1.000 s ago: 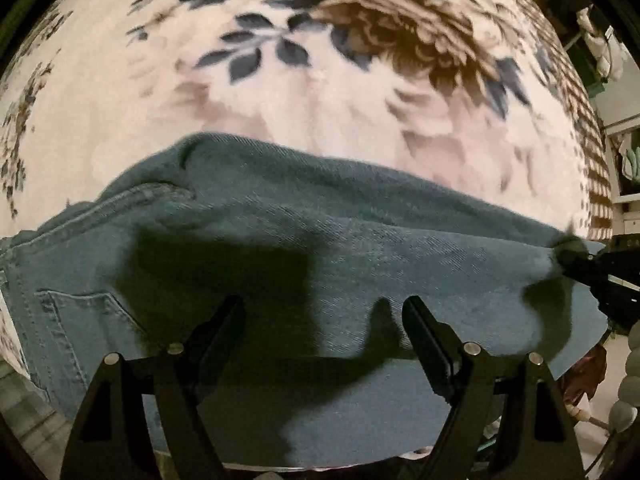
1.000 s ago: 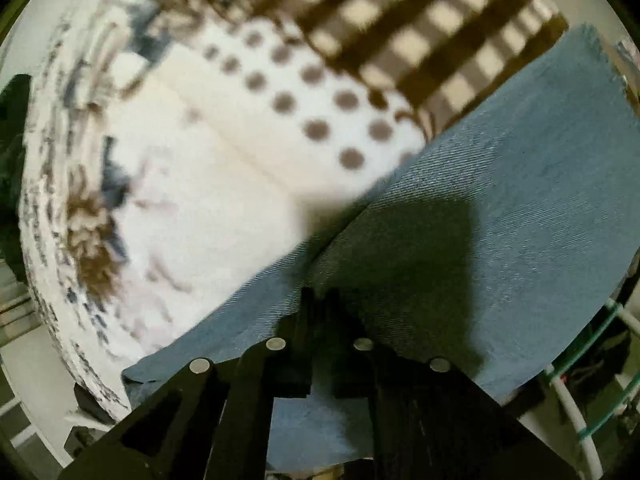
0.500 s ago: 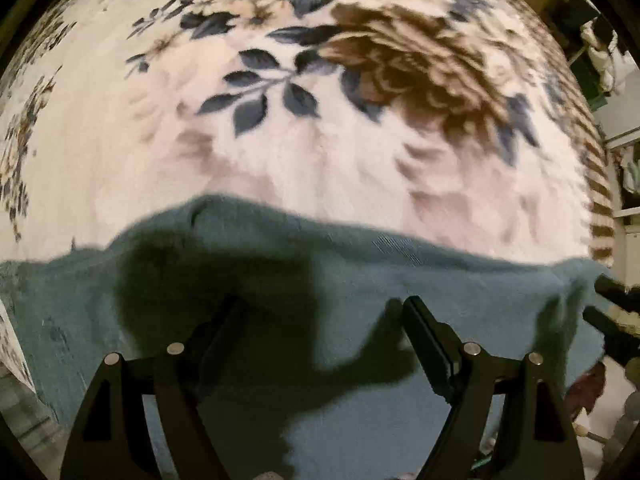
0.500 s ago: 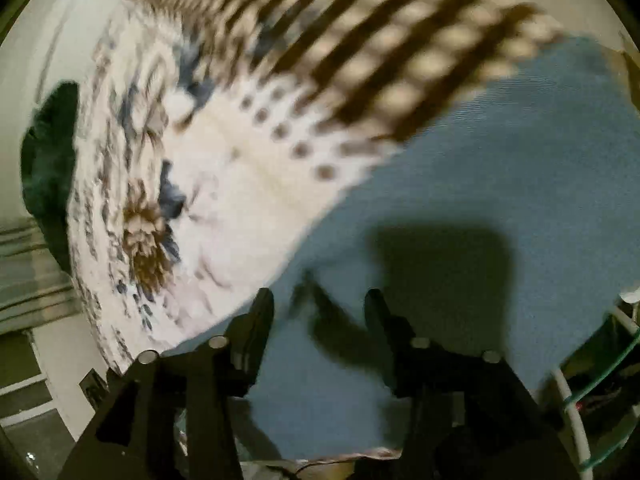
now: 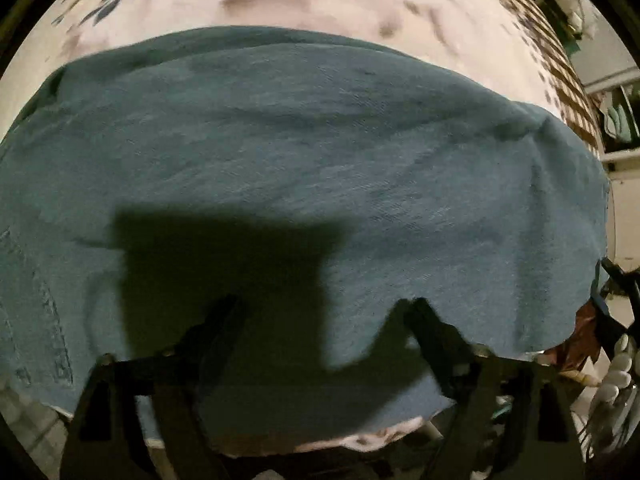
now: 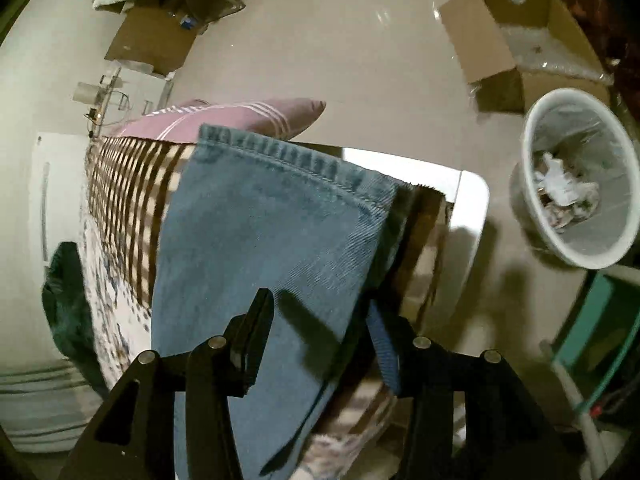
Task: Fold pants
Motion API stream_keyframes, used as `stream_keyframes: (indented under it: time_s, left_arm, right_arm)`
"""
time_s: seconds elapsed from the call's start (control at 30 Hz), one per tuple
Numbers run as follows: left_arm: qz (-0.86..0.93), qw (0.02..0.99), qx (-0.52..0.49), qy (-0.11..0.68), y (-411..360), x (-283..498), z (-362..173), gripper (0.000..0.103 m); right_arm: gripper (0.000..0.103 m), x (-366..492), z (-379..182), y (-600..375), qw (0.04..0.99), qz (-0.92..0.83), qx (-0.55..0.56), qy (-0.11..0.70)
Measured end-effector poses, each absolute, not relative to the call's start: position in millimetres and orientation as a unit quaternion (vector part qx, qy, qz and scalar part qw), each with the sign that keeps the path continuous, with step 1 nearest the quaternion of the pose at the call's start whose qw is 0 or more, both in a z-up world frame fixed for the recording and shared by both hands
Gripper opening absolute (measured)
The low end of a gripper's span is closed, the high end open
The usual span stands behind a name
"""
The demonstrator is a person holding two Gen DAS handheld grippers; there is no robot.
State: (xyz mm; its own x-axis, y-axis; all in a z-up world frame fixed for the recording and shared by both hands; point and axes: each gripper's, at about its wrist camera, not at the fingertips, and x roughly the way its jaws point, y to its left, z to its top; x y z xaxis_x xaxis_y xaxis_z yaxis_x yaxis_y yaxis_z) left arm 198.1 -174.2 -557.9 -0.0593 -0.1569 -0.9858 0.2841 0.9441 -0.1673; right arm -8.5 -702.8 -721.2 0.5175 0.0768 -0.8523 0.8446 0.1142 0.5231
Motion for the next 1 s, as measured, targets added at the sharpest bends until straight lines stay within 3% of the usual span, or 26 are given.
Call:
stream_keyframes:
  time_s: [0.07,0.1,0.13,0.2,0.37,0.47,0.77,0.93,1.0]
  left_arm:
    - [-0.158,0.684,0.053,0.710,-178,199,-558,0.095]
    - [-0.159,0.683,0.055,0.711,-185,206,-559,0.096]
    - [-0.160,0.682,0.057,0.712,-186,207,-559,0.096]
    - [-0.161,0.681,0.059,0.712,-187,208,-559,0.096]
    - [-0.163,0.676,0.061,0.716,-212,224,-566,0.103]
    - [-0.149,0.677,0.079,0.716,-212,223,-569,0.103]
    - [-0.116,0.678,0.083,0.721,-223,238,-572,0.103]
    - [-0.102,0.677,0.081,0.725,-254,243,-588,0.103]
    - [-0.096,0.677,0.077,0.725,-256,248,-591,0.103]
  right_arm:
    - [0.046,-3,-728,-692,0.650,-0.295,0.598,0.363]
    - [0.020,-7,-728,-693,0.658,-0.294,0.598,0.350]
    - [0.013,-15,-725,-696,0.668,-0.297,0.593,0.337]
    - [0.010,-27,-720,-701,0.680,-0.303,0.591,0.312]
    - [0.014,-15,-719,-697,0.705,-0.256,0.592,0.297]
    - [0.025,-11,-726,-700,0.697,-0.237,0.607,0.299]
    - [0.025,14,-734,-700,0.704,-0.239,0.595,0.305]
    - [0.031,21,-745,-702,0.693,-0.233,0.622,0.282]
    - [0.024,25,-737,-701,0.704,-0.228,0.618,0.264]
